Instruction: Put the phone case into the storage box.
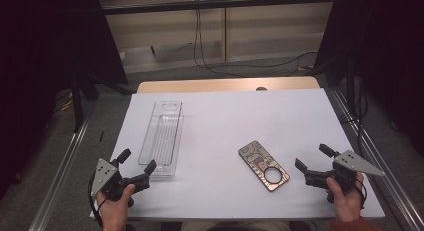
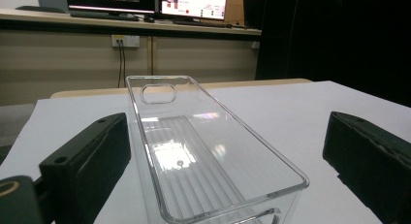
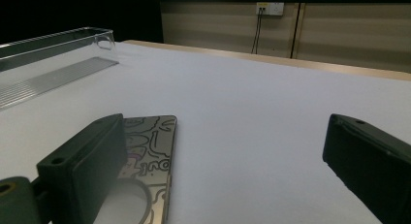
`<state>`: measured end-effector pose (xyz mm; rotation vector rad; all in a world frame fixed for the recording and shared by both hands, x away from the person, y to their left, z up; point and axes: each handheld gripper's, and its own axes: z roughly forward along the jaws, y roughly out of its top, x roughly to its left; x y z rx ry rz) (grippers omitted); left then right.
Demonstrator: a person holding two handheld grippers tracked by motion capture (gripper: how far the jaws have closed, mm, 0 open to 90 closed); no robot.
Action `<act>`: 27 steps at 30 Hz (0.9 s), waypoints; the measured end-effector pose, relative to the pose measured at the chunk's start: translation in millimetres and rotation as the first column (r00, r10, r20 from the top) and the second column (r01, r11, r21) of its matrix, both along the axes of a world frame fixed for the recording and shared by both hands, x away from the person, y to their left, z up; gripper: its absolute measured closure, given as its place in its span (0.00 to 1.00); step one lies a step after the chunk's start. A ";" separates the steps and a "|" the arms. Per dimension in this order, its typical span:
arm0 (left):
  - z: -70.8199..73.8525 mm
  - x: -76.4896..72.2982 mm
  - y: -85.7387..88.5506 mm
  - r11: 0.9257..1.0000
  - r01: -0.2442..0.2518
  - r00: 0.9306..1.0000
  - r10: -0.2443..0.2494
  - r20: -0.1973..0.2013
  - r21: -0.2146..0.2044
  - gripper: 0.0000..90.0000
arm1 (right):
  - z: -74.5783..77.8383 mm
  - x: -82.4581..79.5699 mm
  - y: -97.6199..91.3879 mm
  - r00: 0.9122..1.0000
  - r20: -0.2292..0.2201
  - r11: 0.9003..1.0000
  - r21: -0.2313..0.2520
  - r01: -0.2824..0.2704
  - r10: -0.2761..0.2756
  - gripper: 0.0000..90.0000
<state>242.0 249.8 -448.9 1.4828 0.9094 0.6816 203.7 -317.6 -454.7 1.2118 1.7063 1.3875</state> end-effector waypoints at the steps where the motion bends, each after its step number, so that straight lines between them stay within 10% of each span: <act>1: -0.1 0.1 -0.2 1.000 -0.001 1.000 0.001 -0.001 -0.002 0.04 | 0.0 -0.3 -0.6 1.000 0.000 1.000 -0.001 -0.002 0.002 0.02; 27: 0.3 -2.9 -0.4 1.000 0.012 1.000 -0.012 -0.004 -0.008 0.04 | -2.2 3.4 1.0 0.989 -0.098 0.994 0.006 -0.111 0.111 0.02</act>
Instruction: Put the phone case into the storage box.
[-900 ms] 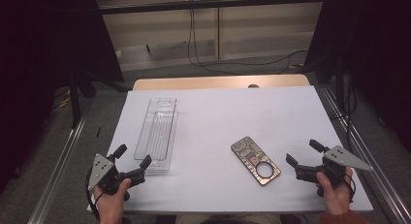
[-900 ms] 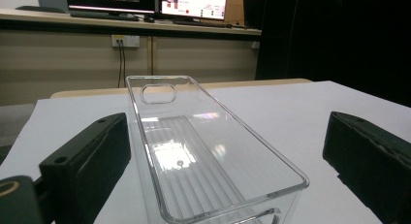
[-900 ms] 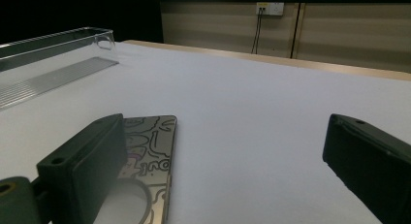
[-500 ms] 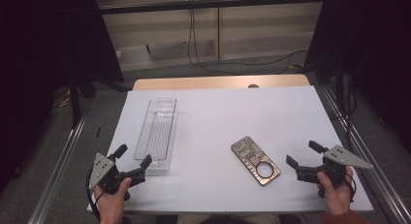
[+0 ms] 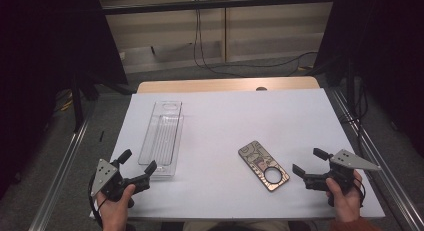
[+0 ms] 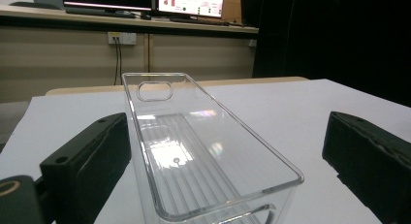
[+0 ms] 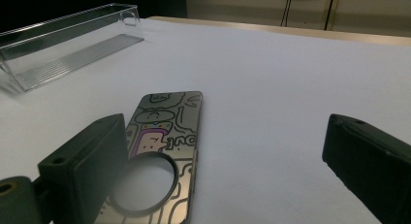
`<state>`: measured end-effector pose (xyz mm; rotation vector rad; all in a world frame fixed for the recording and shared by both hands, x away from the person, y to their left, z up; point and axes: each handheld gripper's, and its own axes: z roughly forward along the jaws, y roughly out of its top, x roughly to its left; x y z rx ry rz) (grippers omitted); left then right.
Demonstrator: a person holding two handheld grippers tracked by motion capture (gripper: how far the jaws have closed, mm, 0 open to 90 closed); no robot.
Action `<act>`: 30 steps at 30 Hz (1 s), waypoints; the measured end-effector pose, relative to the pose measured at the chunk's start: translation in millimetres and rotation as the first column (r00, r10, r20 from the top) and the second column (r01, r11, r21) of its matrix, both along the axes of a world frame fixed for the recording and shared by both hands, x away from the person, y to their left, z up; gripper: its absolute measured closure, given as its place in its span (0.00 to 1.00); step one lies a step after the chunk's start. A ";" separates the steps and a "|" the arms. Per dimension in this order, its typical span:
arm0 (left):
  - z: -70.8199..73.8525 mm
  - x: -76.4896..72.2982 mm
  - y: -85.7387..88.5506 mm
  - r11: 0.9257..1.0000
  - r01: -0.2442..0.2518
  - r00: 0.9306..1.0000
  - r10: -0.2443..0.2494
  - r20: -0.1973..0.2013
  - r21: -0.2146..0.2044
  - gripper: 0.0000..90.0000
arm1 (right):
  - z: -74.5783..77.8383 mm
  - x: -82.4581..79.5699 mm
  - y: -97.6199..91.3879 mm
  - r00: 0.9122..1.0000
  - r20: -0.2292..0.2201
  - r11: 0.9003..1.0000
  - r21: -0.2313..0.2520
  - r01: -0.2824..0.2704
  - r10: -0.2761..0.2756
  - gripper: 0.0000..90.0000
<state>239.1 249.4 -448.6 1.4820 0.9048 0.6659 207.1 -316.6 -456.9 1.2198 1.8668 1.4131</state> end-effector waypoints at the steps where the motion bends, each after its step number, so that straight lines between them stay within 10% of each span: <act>1: 0.4 -0.9 -0.6 1.000 -0.007 1.000 0.007 0.002 -0.009 0.04 | 0.1 0.0 0.8 1.000 0.002 1.000 -0.005 -0.001 0.001 0.02; 15: -0.8 2.7 -2.9 1.000 0.006 1.000 -0.006 -0.005 0.004 0.04 | 3.1 4.9 13.0 0.989 -0.065 0.991 0.008 -0.132 0.132 0.01; 30: -0.9 4.9 -2.8 1.000 -0.004 1.000 0.004 -0.008 0.005 0.04 | 8.3 19.9 46.3 0.957 -0.122 0.962 -0.035 -0.270 0.264 0.06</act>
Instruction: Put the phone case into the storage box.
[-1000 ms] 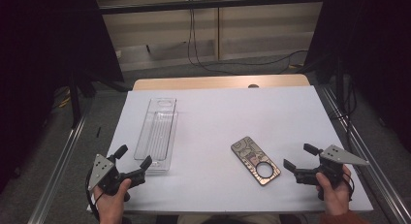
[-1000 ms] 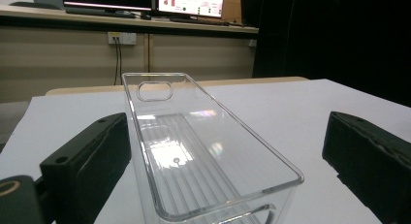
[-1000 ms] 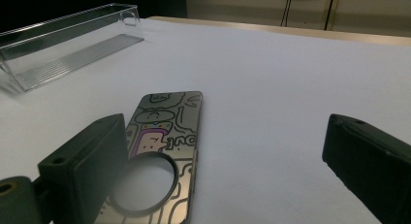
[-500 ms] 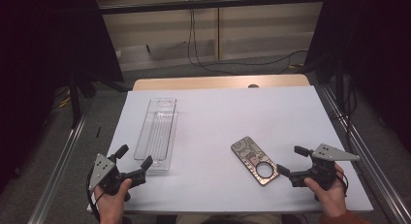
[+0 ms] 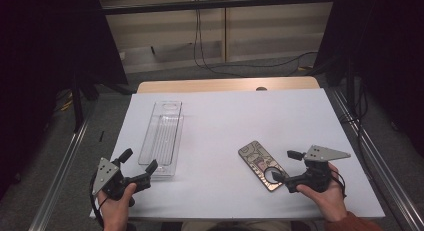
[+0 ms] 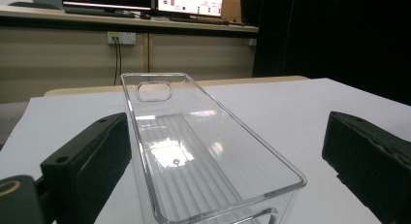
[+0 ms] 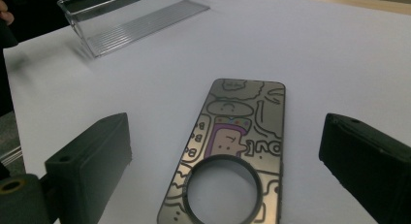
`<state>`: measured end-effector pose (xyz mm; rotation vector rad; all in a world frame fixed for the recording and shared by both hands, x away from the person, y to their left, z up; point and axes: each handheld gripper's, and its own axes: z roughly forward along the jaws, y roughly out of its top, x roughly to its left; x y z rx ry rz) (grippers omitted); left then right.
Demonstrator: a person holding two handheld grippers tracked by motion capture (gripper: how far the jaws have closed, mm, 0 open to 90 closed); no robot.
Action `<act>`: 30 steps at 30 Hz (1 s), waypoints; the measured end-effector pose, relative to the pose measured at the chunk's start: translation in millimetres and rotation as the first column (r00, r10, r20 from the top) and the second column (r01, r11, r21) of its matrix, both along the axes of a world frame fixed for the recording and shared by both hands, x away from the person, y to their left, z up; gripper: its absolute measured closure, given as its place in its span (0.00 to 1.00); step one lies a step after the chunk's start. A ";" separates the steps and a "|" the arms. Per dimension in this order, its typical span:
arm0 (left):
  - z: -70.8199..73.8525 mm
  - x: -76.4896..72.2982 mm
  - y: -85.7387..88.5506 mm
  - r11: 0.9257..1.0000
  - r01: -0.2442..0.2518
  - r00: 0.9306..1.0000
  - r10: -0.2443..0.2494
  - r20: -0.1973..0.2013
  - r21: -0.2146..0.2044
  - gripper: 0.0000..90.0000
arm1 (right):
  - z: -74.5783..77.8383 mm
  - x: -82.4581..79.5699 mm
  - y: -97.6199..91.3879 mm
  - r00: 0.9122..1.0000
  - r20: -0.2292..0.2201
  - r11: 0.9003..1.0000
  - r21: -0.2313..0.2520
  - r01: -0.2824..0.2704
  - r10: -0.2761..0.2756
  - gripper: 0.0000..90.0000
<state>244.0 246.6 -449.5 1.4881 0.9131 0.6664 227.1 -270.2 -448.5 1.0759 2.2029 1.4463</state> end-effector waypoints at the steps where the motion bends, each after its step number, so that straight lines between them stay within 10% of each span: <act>1: 0.0 0.3 -0.3 1.000 0.004 1.000 -0.004 -0.001 -0.001 0.04 | 0.0 0.0 0.0 1.000 0.000 1.000 0.000 0.000 0.000 0.06; 21: 0.1 -0.1 0.7 1.000 -0.004 1.000 0.004 0.003 -0.001 0.04 | 7.7 28.3 36.6 0.975 -0.155 0.986 -0.026 -0.164 0.158 0.29; 30: -0.4 0.4 1.7 1.000 0.000 1.000 0.000 0.004 0.001 0.04 | 14.9 38.6 49.3 0.943 -0.234 0.967 -0.039 -0.251 0.235 0.51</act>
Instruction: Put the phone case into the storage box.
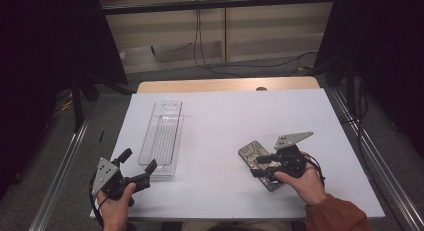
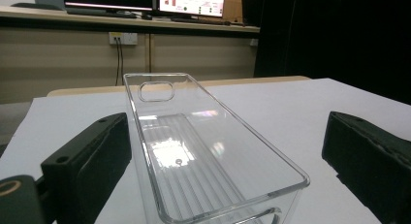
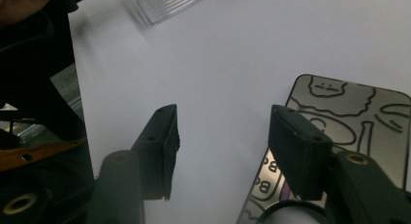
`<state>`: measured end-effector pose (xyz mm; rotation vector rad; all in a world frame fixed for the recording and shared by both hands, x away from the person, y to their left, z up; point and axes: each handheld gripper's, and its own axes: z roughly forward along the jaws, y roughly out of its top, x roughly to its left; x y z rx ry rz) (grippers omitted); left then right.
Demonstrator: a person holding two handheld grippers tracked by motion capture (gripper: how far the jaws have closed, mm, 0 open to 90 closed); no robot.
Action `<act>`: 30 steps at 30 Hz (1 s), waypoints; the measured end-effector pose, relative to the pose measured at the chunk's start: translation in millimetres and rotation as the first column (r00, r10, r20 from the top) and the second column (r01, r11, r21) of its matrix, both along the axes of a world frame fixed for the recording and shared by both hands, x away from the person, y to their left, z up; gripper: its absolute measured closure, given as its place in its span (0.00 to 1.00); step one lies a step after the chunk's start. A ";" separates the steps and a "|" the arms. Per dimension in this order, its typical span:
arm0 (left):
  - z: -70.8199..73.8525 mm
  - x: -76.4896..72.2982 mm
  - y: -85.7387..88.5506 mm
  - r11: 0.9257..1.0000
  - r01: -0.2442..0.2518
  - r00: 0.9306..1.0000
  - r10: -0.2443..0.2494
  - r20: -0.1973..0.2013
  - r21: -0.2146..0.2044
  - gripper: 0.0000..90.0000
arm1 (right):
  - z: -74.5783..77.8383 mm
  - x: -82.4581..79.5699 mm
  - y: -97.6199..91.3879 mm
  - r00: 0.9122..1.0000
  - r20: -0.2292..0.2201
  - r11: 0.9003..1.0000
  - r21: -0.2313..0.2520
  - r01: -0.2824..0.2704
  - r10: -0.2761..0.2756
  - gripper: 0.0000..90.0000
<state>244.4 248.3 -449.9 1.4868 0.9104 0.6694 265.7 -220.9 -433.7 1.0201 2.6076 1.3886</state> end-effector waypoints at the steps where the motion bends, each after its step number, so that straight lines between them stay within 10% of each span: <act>1: 0.0 0.0 -0.1 1.000 0.001 1.000 -0.001 0.001 0.001 0.04 | -0.1 1.6 2.1 1.000 -0.014 1.000 -0.006 -0.013 0.013 0.52; 16: 0.5 -1.8 0.2 1.000 0.008 1.000 -0.008 0.005 0.005 0.04 | -9.0 2.8 13.6 0.985 -0.150 0.988 -0.121 -0.099 0.081 1.00; 30: 0.6 -2.2 0.5 1.000 0.012 1.000 -0.012 0.002 0.002 0.04 | -22.4 -7.6 14.6 0.974 -0.211 0.969 -0.212 -0.130 0.084 1.00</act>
